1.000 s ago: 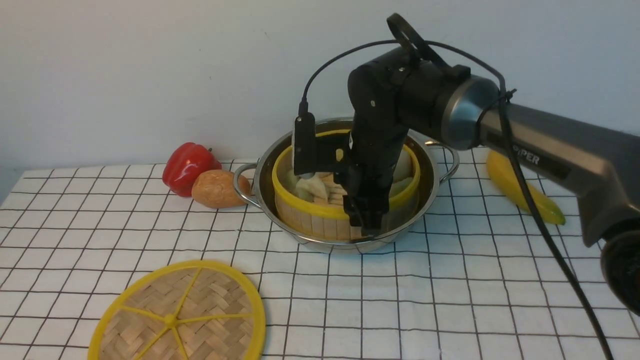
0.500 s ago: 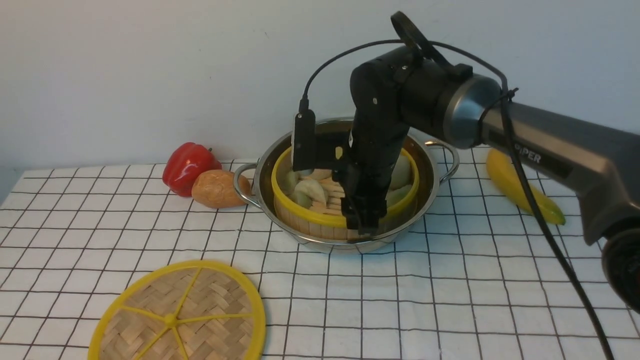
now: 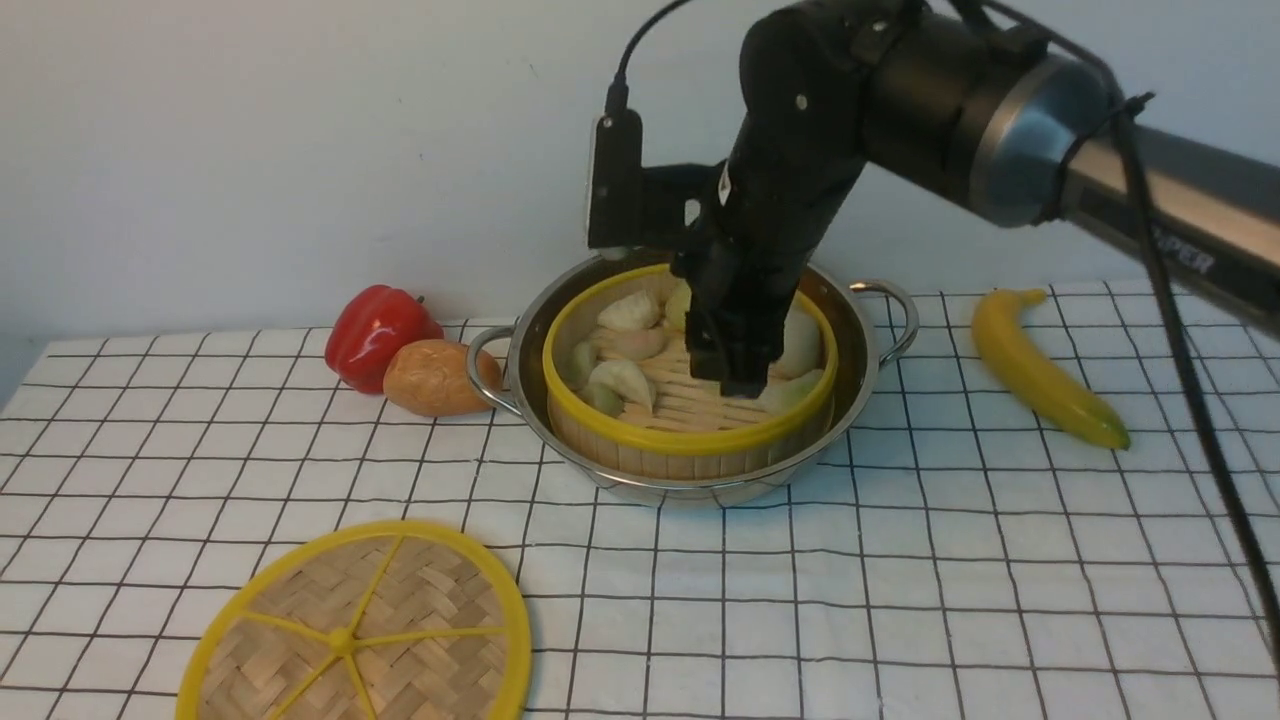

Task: Place the steamer in the pot on the white tablecloth, and put the lid on the steamer.
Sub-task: 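Grasp the bamboo steamer lid lying on the table by its centre knob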

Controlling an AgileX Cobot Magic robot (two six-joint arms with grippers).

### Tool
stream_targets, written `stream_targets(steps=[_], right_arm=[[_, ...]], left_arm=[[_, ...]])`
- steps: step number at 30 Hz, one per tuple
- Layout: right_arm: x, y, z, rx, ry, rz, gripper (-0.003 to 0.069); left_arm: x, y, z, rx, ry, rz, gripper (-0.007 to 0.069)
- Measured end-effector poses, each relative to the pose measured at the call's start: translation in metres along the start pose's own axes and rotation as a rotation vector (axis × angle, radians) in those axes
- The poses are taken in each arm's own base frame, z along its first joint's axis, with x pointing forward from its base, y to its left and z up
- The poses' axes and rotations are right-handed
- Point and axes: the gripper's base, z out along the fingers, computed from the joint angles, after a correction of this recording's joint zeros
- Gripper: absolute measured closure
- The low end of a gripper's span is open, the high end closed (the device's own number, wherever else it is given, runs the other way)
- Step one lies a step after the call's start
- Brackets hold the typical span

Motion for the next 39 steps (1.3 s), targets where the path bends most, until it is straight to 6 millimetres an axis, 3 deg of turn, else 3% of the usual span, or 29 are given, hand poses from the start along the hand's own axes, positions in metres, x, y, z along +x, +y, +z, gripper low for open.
stream_targets(steps=[4,8,9,11,13,17,18,19,23,27,32,39], right_arm=[[0.004,-0.006,-0.023,0.082,0.014,0.093,0.0321],[0.016,-0.019,-0.066,0.226,0.001,0.367,0.0488],[0.017,-0.02,-0.069,0.232,-0.002,0.382,0.0498],[0.029,-0.03,-0.104,0.323,-0.074,0.615,0.0639],[0.033,-0.032,-0.119,0.36,-0.109,0.68,0.0664],[0.05,-0.035,-0.174,0.495,-0.201,0.848,0.0672],[0.051,-0.034,-0.177,0.501,-0.208,0.865,0.0672],[0.057,-0.032,-0.199,0.568,-0.238,0.897,0.0672],[0.069,-0.025,-0.24,0.659,-0.316,0.963,0.067],[0.076,-0.016,-0.267,0.686,-0.382,0.999,0.0665],[0.081,-0.01,-0.283,0.705,-0.405,1.005,0.0658],[0.094,-0.003,-0.288,0.721,-0.39,1.046,0.065]], left_arm=[[0.0,0.0,0.0,0.0,0.0,0.0,0.0382],[0.0,0.0,0.0,0.0,0.0,0.0,0.0382],[0.0,0.0,0.0,0.0,0.0,0.0,0.0382],[0.0,0.0,0.0,0.0,0.0,0.0,0.0382],[0.0,0.0,0.0,0.0,0.0,0.0,0.0382],[0.0,0.0,0.0,0.0,0.0,0.0,0.0382],[0.0,0.0,0.0,0.0,0.0,0.0,0.0382],[0.0,0.0,0.0,0.0,0.0,0.0,0.0382],[0.0,0.0,0.0,0.0,0.0,0.0,0.0382],[0.0,0.0,0.0,0.0,0.0,0.0,0.0382],[0.0,0.0,0.0,0.0,0.0,0.0,0.0382],[0.0,0.0,0.0,0.0,0.0,0.0,0.0382]])
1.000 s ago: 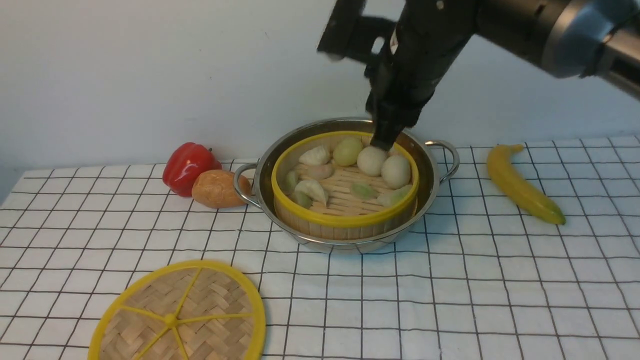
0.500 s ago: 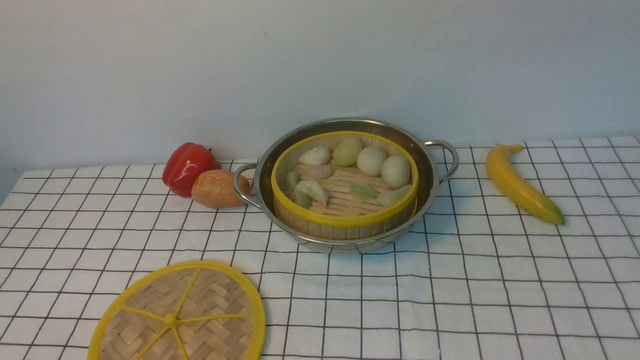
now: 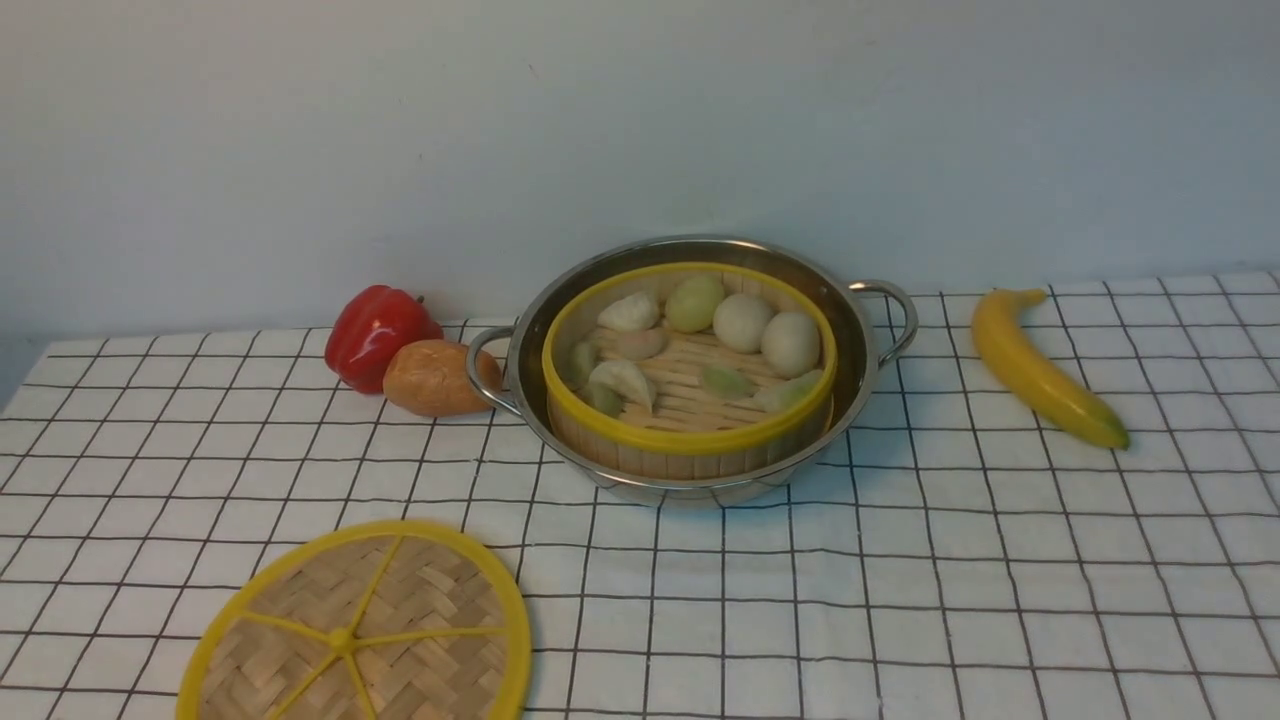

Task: Place the steamer in the pot on the white tablecloth, and put the lid on the steamer.
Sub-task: 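Grasp the bamboo steamer lid lying on the table by its centre knob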

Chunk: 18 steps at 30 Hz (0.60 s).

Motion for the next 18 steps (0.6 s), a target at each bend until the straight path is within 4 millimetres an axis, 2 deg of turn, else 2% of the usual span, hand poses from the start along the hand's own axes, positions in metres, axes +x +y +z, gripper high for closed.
stream_targets(steps=[1,3,5,6,9,11,12,13,14,18], right_arm=[[0.009,-0.003,-0.002,-0.012,0.016,0.015,0.0648],[0.016,-0.008,-0.008,-0.028,0.0,0.042,0.0645],[0.043,-0.016,-0.011,-0.059,-0.01,0.082,0.064],[0.06,-0.026,-0.019,-0.066,-0.024,0.124,0.0636],[0.112,-0.042,-0.023,-0.058,-0.022,0.207,0.0631],[0.153,-0.054,-0.028,-0.028,-0.034,0.263,0.0627],[0.157,-0.055,-0.028,-0.024,-0.036,0.269,0.0627],[0.189,-0.063,-0.034,0.006,-0.076,0.3,0.0623],[0.204,-0.064,-0.034,0.012,-0.094,0.308,0.0621],[0.265,-0.07,-0.059,0.062,-0.317,0.344,0.061]], left_arm=[[0.0,0.0,0.0,0.0,0.0,0.0,0.0382],[0.0,0.0,0.0,0.0,0.0,0.0,0.0382],[0.0,0.0,0.0,0.0,0.0,0.0,0.0382],[0.0,0.0,0.0,0.0,0.0,0.0,0.0382],[0.0,0.0,0.0,0.0,0.0,0.0,0.0382],[0.0,0.0,0.0,0.0,0.0,0.0,0.0382],[0.0,0.0,0.0,0.0,0.0,0.0,0.0382],[0.0,0.0,0.0,0.0,0.0,0.0,0.0382],[0.0,0.0,0.0,0.0,0.0,0.0,0.0382],[0.0,0.0,0.0,0.0,0.0,0.0,0.0382]])
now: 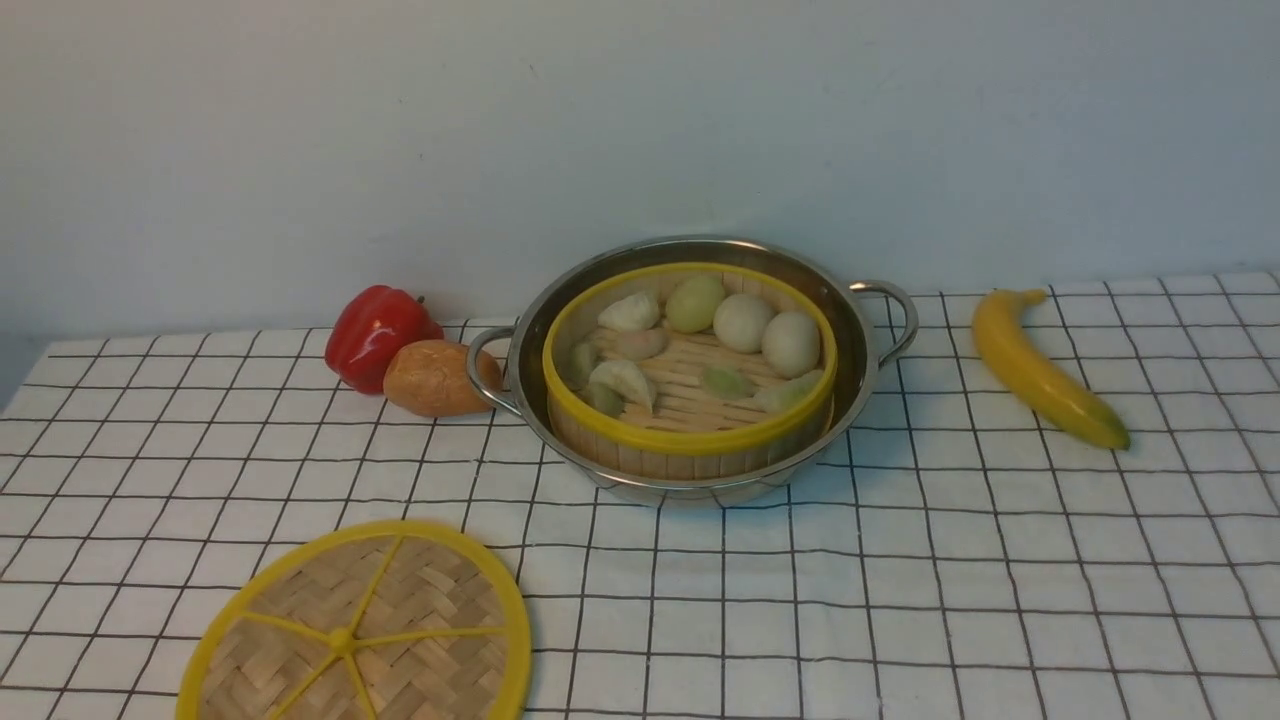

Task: Place the steamer in the pot on the white tablecloth, and put the lid on the steamer.
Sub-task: 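Grasp the bamboo steamer lid lying on the table by its centre knob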

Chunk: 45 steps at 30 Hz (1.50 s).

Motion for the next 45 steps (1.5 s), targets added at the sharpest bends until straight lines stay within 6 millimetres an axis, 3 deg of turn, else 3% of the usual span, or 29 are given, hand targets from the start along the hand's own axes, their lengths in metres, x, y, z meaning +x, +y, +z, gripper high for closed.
stream_targets(steps=[5,8,10,15,26,32,45], right_arm=[[0.051,-0.011,-0.029,-0.006,-0.127,0.045,0.0597],[0.072,-0.014,-0.034,-0.004,-0.124,0.064,0.0591],[0.095,-0.018,-0.038,-0.001,-0.112,0.087,0.0582],[0.124,-0.022,-0.04,-0.007,-0.064,0.109,0.0565],[0.134,-0.026,-0.041,0.032,0.023,0.107,0.0523],[0.138,-0.022,-0.041,-0.037,0.066,0.11,0.0506],[0.138,-0.019,-0.044,-0.065,0.049,-0.035,0.0475]], left_arm=[[0.0,0.0,0.0,0.0,0.0,0.0,0.0382],[0.0,0.0,0.0,0.0,0.0,0.0,0.0382],[0.0,0.0,0.0,0.0,0.0,0.0,0.0382],[0.0,0.0,0.0,0.0,0.0,0.0,0.0382],[0.0,0.0,0.0,0.0,0.0,0.0,0.0382],[0.0,0.0,0.0,0.0,0.0,0.0,0.0382],[0.0,0.0,0.0,0.0,0.0,0.0,0.0382]])
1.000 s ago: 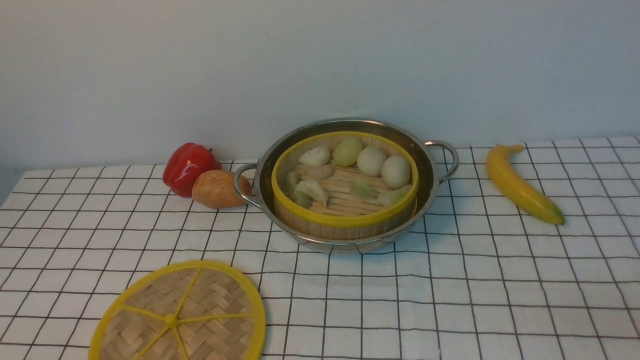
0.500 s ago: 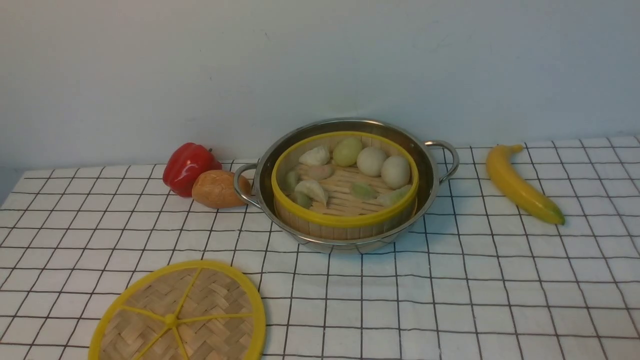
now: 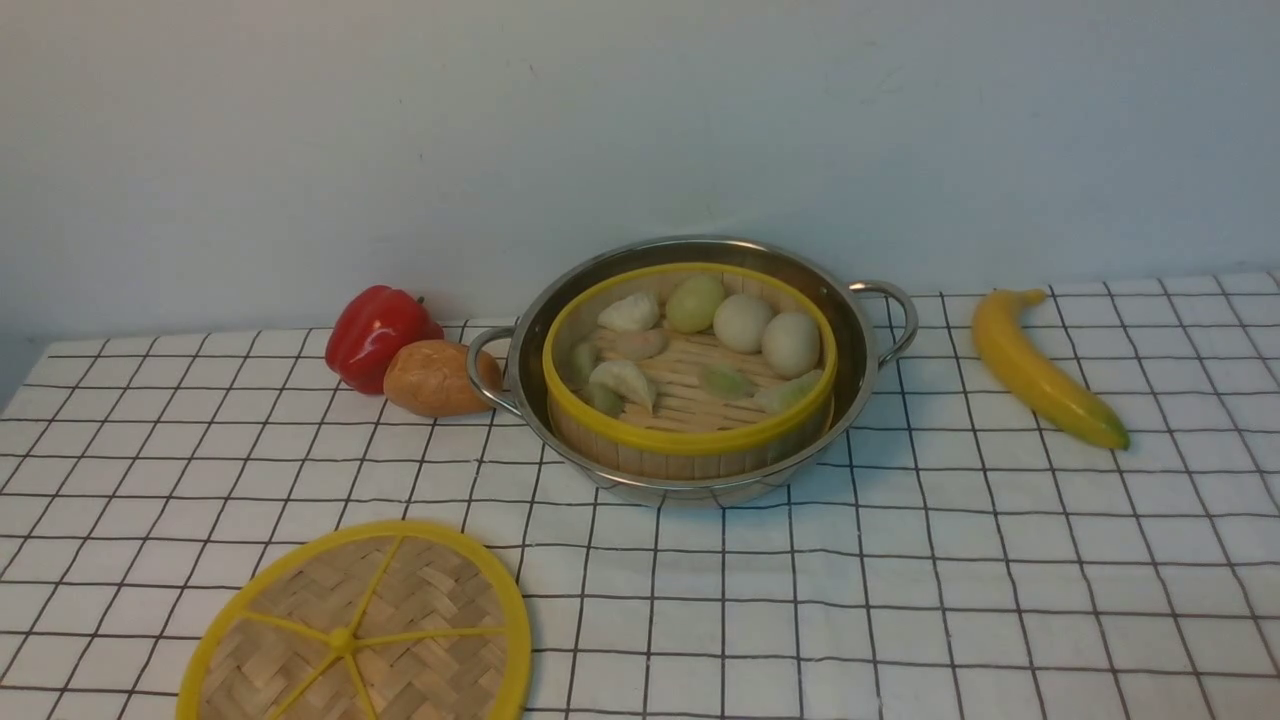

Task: Place the steamer in the pot on the white tablecloth, and put the lid on the steamer.
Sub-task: 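Grasp the bamboo steamer lid lying on the table by its centre knob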

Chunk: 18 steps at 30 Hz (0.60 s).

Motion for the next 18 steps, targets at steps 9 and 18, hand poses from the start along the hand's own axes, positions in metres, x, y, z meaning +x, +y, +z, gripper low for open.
stream_targets(steps=[9,18], right_arm=[[0.0015,-0.0004,-0.0005,0.005,0.013,-0.012,0.0454],[0.0015,-0.0003,-0.0005,0.004,0.013,-0.009,0.0425]], left_arm=[[0.0,0.0,0.0,0.0,0.0,0.0,0.0382],[0.0,0.0,0.0,0.0,0.0,0.0,0.0382]])
